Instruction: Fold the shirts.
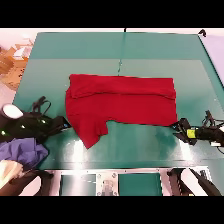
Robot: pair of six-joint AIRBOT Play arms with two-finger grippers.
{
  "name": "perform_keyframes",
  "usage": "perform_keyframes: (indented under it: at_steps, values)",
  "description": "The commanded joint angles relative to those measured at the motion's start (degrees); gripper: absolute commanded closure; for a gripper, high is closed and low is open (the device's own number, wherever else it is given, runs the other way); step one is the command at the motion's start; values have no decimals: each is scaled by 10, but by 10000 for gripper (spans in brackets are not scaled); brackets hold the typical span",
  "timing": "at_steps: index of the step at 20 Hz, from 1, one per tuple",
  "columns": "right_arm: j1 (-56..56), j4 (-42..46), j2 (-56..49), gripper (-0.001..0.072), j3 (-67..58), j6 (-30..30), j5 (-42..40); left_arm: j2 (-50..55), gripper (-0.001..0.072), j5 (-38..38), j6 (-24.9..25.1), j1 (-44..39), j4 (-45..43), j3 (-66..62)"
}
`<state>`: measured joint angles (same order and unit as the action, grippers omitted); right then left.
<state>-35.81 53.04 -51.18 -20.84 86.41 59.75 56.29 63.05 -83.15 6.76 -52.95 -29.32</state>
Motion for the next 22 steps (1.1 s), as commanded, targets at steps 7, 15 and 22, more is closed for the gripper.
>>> perform_keyframes:
  at_steps: [7, 15, 22]
  values:
    - [86, -184, -78, 214, 69, 0, -254, 28, 72, -258, 86, -113, 262, 143]
    - [106, -200, -96, 295, 12, 0, -273, 54, 649, -290, 122, -150, 297, 89]
    - [66, -160, -93, 699, -15, -74, -158, 38, 687, -106, 43, -150, 69, -34]
